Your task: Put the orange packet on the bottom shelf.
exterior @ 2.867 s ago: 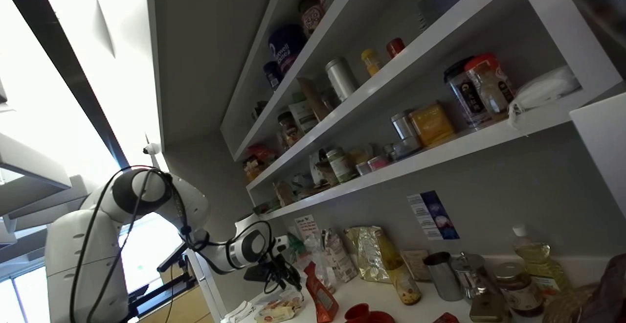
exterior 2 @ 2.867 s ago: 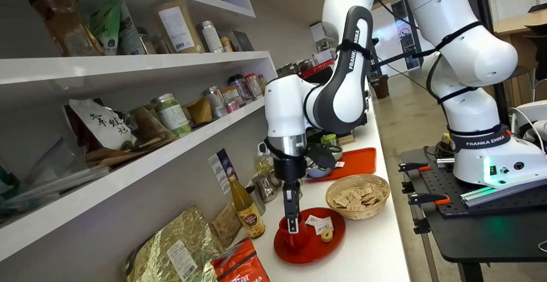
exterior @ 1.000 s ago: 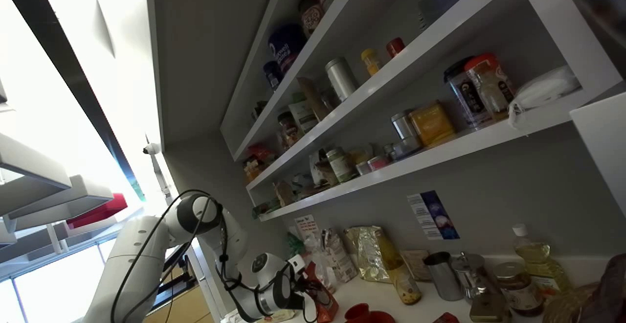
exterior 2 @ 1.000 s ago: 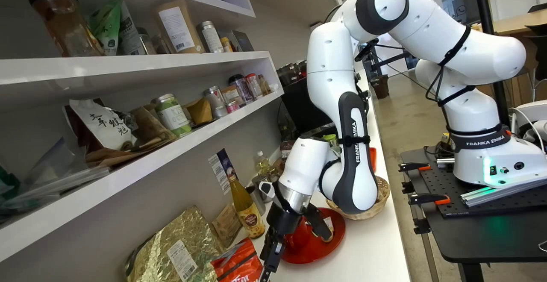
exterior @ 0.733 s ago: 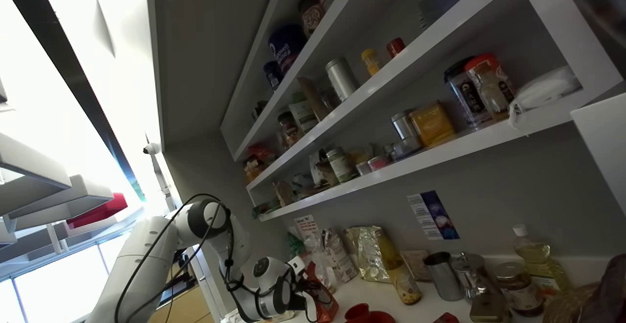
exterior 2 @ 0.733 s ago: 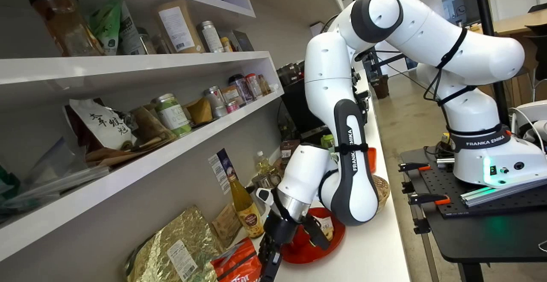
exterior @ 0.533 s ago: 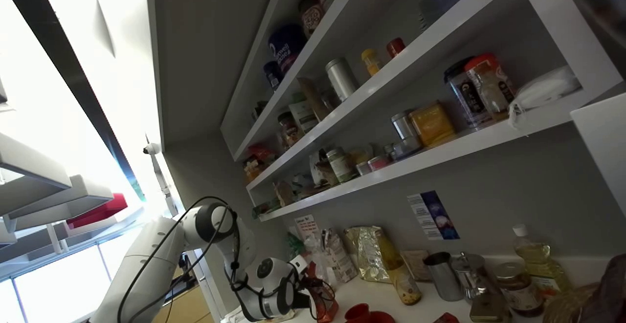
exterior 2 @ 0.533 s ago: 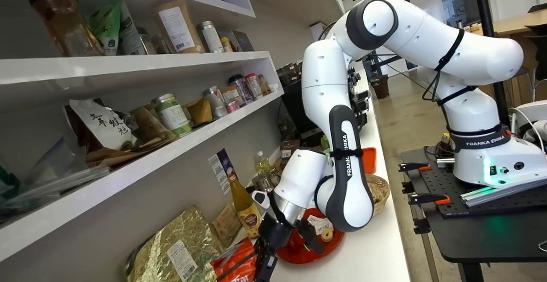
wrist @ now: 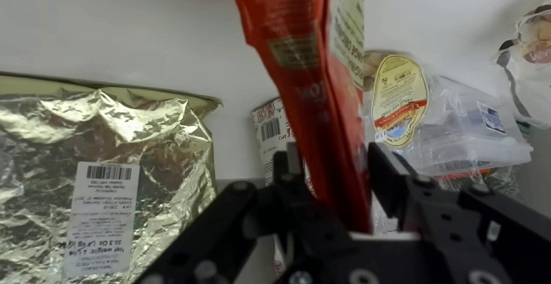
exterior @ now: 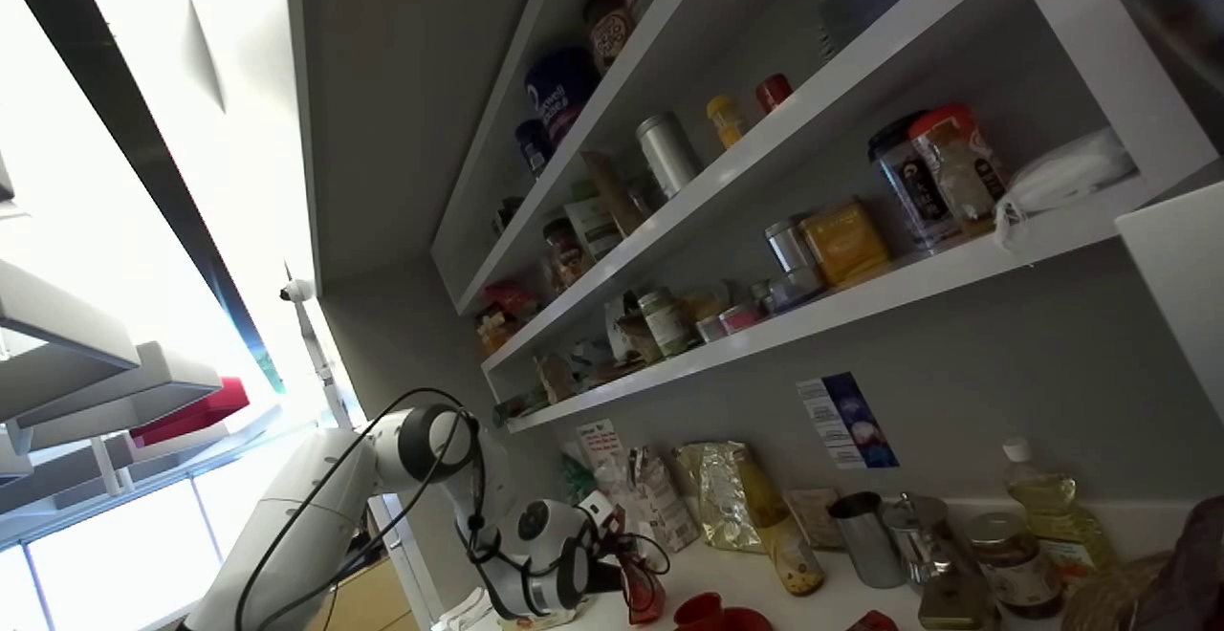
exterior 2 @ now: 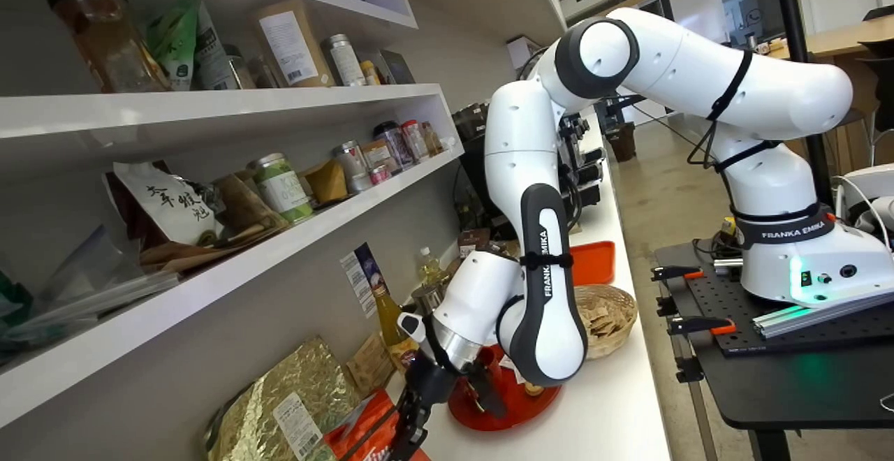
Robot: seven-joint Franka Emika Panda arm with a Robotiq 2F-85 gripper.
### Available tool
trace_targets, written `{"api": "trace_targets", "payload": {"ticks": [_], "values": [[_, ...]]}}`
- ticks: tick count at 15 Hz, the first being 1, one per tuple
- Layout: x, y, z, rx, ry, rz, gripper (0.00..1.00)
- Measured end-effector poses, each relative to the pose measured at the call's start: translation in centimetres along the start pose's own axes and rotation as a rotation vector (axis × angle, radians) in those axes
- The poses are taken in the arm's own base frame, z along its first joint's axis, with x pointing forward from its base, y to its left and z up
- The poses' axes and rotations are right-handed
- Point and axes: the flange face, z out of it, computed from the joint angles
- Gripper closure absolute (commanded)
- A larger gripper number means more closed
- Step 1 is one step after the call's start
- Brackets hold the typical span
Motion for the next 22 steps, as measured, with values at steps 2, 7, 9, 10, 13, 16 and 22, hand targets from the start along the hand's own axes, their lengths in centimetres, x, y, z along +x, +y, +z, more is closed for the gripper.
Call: {"api": "trace_targets", "payload": {"ticks": [2,7,9,10,13,16,22], "values": [[0.1,0.3,0.0,-0.009,0.001,0.007,1.0],[0.5,1.2,-0.4,-0.043,0.0,0.049,0.99],[0.8,1.6,-1.0,-0.064,-0.014,0.068,0.99],[1.1,1.7,-1.5,-0.075,-0.022,0.079,0.99],[2.8,1.7,-4.1,-0.11,-0.056,0.125,0.99],[5.3,0.7,-7.9,-0.123,-0.103,0.17,0.99],[10.7,-0.6,-17.1,-0.128,-0.161,0.249,0.99]]}}
